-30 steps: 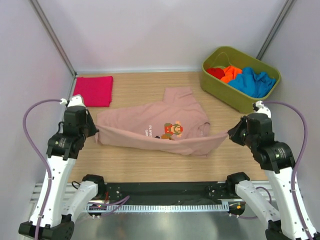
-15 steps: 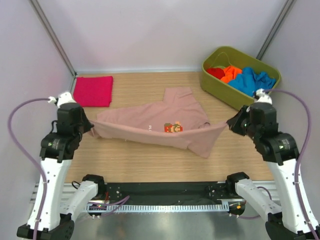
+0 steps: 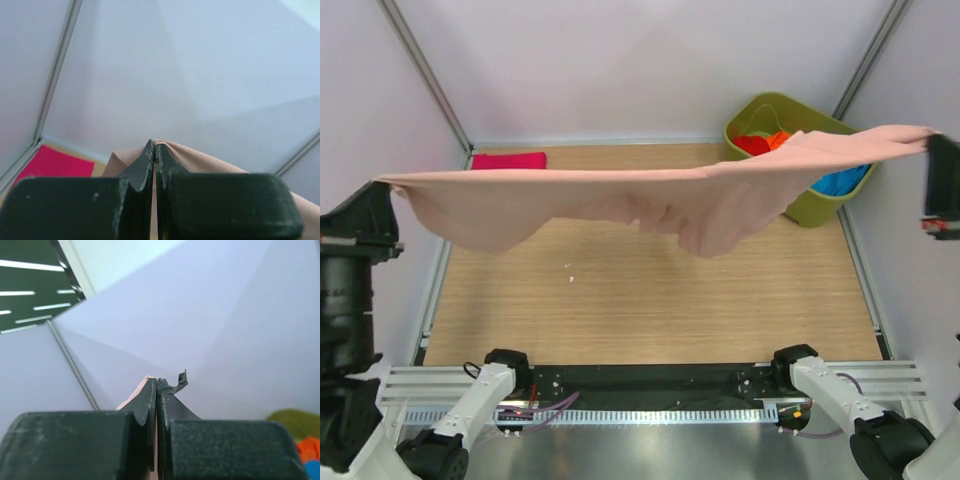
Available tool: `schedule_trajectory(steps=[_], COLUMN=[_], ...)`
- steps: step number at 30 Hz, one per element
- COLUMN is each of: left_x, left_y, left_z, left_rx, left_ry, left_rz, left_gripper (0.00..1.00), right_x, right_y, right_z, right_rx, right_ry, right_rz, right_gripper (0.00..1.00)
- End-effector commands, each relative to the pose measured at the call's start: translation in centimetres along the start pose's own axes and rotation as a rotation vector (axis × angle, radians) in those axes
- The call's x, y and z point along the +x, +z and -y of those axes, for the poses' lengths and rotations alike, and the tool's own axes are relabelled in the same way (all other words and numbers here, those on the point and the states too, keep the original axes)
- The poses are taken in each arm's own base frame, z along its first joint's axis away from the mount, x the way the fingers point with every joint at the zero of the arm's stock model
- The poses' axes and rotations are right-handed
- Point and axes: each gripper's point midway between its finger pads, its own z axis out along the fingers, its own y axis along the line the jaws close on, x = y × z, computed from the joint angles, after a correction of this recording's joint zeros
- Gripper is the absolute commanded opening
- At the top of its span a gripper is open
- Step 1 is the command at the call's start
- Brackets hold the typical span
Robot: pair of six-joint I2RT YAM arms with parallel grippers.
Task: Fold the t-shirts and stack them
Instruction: Flatten the tshirt out
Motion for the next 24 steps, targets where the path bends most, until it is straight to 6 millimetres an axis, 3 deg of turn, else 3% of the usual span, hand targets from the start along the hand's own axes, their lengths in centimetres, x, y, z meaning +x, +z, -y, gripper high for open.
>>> schedule_trajectory(steps=[1,4,7,9,11,13,15,18,19,20,21,22,23,24], left_x=[-3.9,-5.2,-5.4,-4.7,-4.0,-2.0,-0.1,5.9,7.5,9.6,11.8,13.1,13.6,16.5], left_y=[-1.7,-3.6,-4.2,-3.9,-3.3,-1.5,0.6,5.4,6.7,7.9,9.5,10.2,11.3,12.3], left_z=[1.7,2.6,3.3,3.5,3.5,2.9,1.7,-1.0,-2.0,-2.7,-3.3,-4.1,-4.3,-5.6], left_rx=[0.071,0.134,0.178,0.190,0.194,0.164,0.103,-0.021,-0.070,-0.089,-0.114,-0.138,-0.148,-0.178], left_ry=[-0.048,-0.085,-0.094,-0.082,-0.064,-0.012,0.061,0.161,0.201,0.233,0.255,0.279,0.287,0.316], left_rz=[0.107,0.139,0.136,0.113,0.101,0.058,0.024,-0.113,-0.151,-0.200,-0.249,-0.271,-0.255,-0.308], left_gripper=[0.01,0.00,0.00,0.00,0.01,0.01,0.01,0.00,0.00,0.00,0.00,0.00,0.00,0.00], right_x=[-7.7,-9.9,-10.2,-9.6,-7.6,-5.0,-1.1,4.3,7.3,8.8,11.6,15.7,16.5,20.9], right_y=[-2.3,-4.5,-5.6,-5.1,-3.2,-0.7,3.4,8.9,10.4,12.0,13.8,14.8,16.0,17.1], right_z=[-2.6,-3.0,-2.3,-1.8,-1.0,-0.4,0.6,2.3,2.8,2.8,3.3,3.4,3.0,4.6], right_rx=[-0.085,-0.094,-0.063,-0.046,-0.017,-0.008,-0.002,0.013,-0.009,-0.037,-0.062,-0.125,-0.163,-0.163], right_ry=[-0.021,-0.032,-0.057,-0.090,-0.139,-0.176,-0.249,-0.347,-0.373,-0.387,-0.404,-0.399,-0.397,-0.397], right_rz=[0.240,0.293,0.314,0.300,0.245,0.178,0.082,-0.021,-0.081,-0.087,-0.133,-0.206,-0.172,-0.241], right_gripper=[0.01,0.01,0.01,0.01,0.01,0.01,0.01,0.01,0.01,0.01,0.01,0.01,0.01,0.01])
